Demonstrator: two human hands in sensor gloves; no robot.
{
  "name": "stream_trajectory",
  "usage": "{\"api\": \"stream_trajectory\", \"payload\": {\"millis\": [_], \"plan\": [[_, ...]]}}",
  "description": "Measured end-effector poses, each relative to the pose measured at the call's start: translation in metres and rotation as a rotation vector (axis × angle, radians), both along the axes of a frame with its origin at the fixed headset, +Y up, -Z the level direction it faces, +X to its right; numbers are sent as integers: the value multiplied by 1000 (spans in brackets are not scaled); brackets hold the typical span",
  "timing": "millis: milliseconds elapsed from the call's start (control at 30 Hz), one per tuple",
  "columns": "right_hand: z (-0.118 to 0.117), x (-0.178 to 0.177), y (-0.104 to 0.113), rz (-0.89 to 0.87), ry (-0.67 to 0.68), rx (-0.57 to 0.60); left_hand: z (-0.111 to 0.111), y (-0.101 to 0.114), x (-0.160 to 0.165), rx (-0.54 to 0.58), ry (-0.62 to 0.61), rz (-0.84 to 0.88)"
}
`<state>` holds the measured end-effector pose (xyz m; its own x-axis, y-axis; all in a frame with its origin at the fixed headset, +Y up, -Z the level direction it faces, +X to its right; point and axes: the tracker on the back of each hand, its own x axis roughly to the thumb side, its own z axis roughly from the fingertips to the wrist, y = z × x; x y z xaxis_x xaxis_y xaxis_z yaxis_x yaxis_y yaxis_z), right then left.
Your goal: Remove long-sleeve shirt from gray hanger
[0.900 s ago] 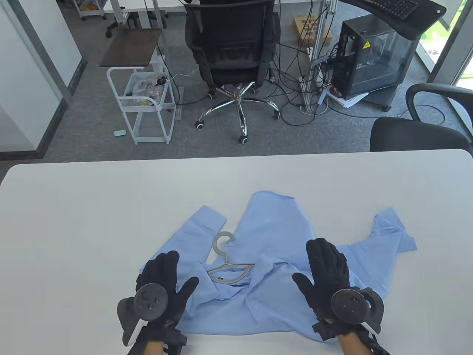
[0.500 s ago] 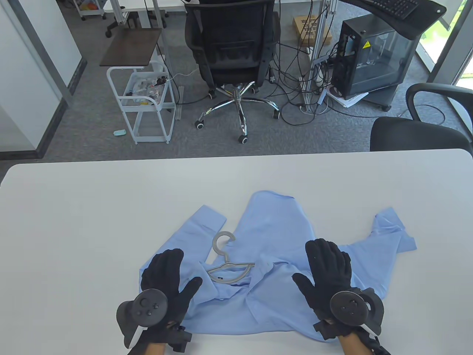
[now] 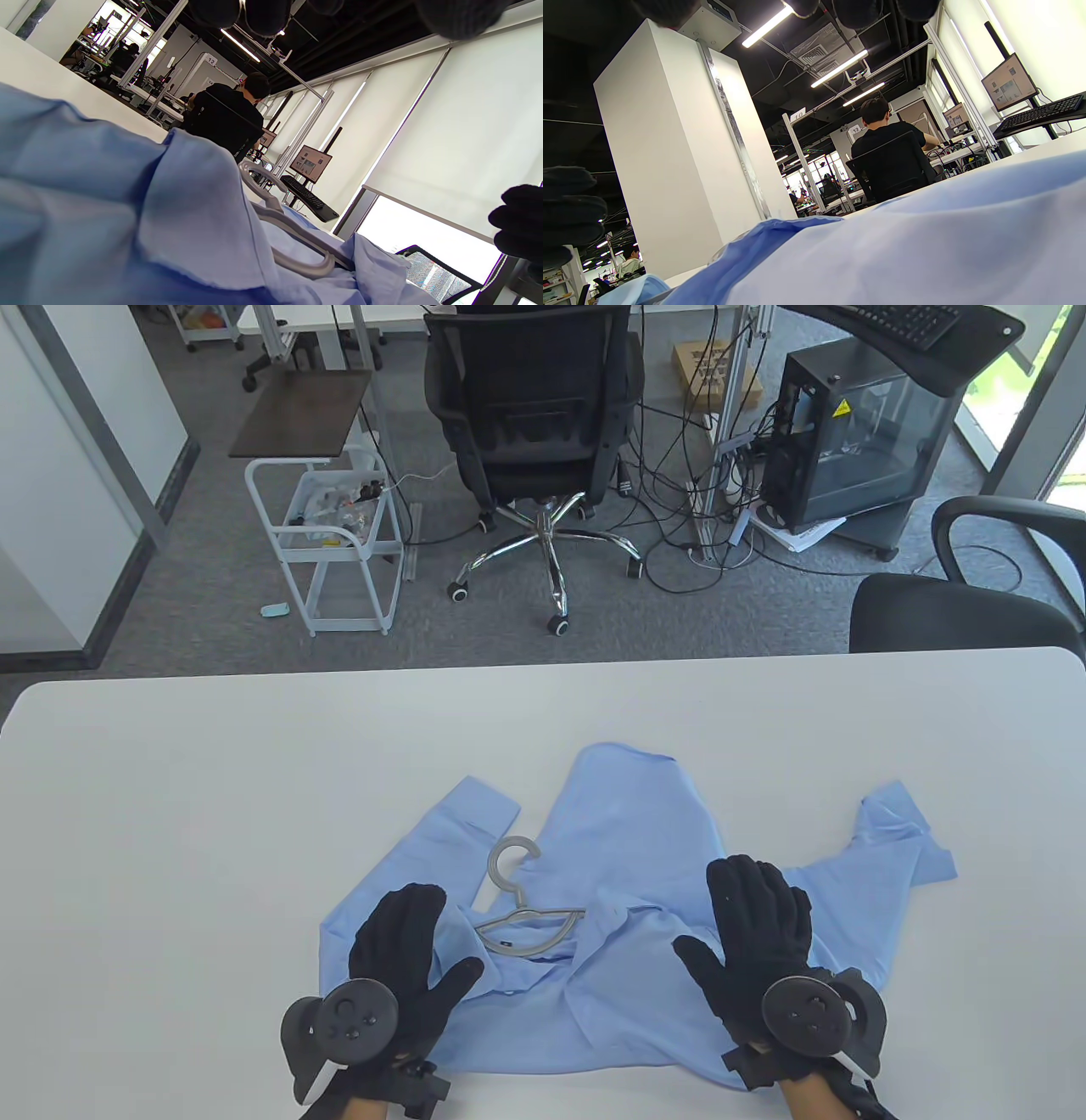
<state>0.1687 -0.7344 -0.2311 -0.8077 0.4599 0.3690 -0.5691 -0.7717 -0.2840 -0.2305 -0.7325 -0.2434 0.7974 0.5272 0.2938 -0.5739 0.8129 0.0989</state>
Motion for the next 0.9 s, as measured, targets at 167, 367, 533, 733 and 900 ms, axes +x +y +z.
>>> {"api": "stream_trajectory", "payload": {"millis": [167,367,533,733,900], "plan": [[-2,1,-2,2,-4,-13,-1,-1,1,-14,-18,23],[-2,1,-3,15,-12,-26,0,-1,4,-8,-24,12],[-2,1,-3,19,-15,-37,-1,-2,7,-10,-36,9],[-1,-3,-5,44,-13,-48,1,-9,10,-15,-29,-43],[-1,-3,-6,51,-20,-57,-4,-15,12,-57,-46,-26]]}}
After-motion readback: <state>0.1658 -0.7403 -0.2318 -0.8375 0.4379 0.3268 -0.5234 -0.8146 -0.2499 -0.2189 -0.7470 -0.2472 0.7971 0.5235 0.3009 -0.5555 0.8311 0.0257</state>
